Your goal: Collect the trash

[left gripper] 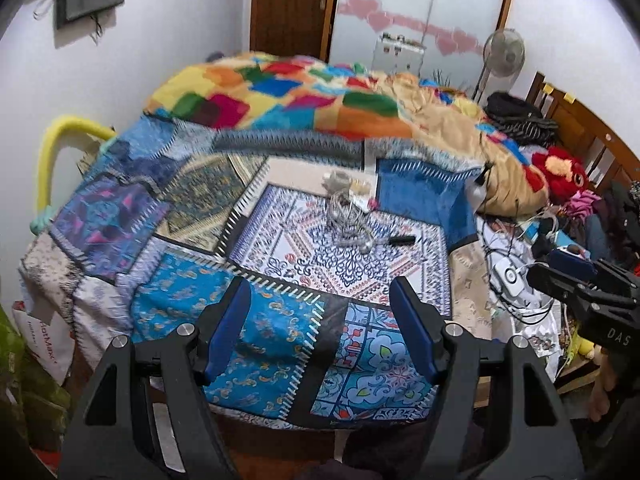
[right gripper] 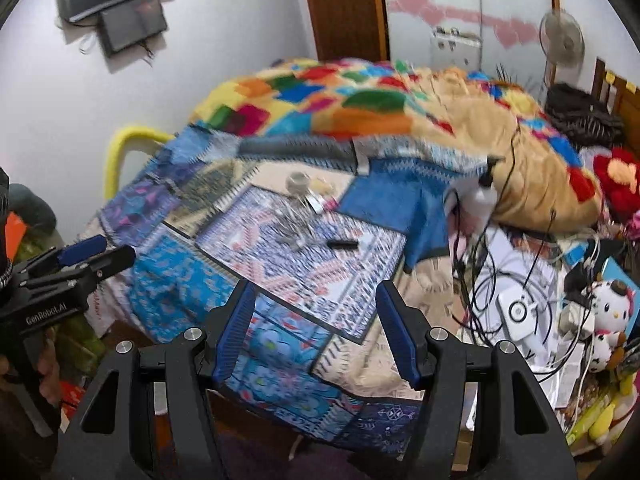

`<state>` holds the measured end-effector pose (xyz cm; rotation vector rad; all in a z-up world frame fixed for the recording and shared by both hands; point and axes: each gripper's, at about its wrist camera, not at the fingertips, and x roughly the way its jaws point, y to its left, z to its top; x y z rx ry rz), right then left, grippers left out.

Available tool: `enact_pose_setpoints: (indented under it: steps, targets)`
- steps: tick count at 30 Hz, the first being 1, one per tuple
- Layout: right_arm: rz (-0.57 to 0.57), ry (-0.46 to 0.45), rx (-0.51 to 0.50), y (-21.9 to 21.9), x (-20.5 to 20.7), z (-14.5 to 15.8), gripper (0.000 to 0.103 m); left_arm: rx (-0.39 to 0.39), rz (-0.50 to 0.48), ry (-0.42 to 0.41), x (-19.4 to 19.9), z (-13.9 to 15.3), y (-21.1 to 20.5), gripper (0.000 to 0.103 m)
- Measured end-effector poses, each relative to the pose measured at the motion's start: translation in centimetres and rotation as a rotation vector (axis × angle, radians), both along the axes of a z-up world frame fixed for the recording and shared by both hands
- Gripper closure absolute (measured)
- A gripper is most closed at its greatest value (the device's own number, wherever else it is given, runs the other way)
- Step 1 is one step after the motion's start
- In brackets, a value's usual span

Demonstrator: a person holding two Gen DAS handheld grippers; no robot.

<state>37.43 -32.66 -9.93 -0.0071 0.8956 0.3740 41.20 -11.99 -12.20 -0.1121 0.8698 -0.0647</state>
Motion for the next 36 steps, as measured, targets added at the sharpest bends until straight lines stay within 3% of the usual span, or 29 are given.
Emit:
enact_pose_setpoints:
  steps: [5, 14, 22, 28, 31, 33, 36]
  targets:
    - [-0.018, 0.08, -0.026, -0.4, 3.2, -3.6, 0.044, -0.05, -0.012, 0.101, 4.7, -4.5, -0.2, 0.032]
    - [0.031, 0.14, -0.101, 1.1, 10.1, -8.6, 0.044, -0.049, -0.044, 0.19, 10.2, -10.4, -1.3, 0.032]
    - [0.184, 0.092, -0.218, 4.9, 14.1, -11.8, 0.044, -0.057, -0.039, 0.184, 13.4, -11.9, -1.0, 0.032]
    - [0.242, 0.095, -0.253, 6.4, 15.0, -13.6, 0.044, -0.174, -0.037, 0.198, 16.5, -12.4, -0.6, 0.032]
    - [0.257, 0.108, -0.234, 6.4, 14.9, -14.1, 0.054, -0.175, -0.045, 0.2, 18.4, -12.9, -1.1, 0.032]
    - [0.275, 0.098, -0.234, 6.1, 14.3, -13.8, 0.067, -0.169, -0.043, 0.206, 19.8, -13.4, -1.7, 0.032]
    - [0.298, 0.103, -0.228, 5.5, 13.5, -13.6, 0.078, -0.174, -0.034, 0.208, 21.3, -14.2, -1.9, 0.034]
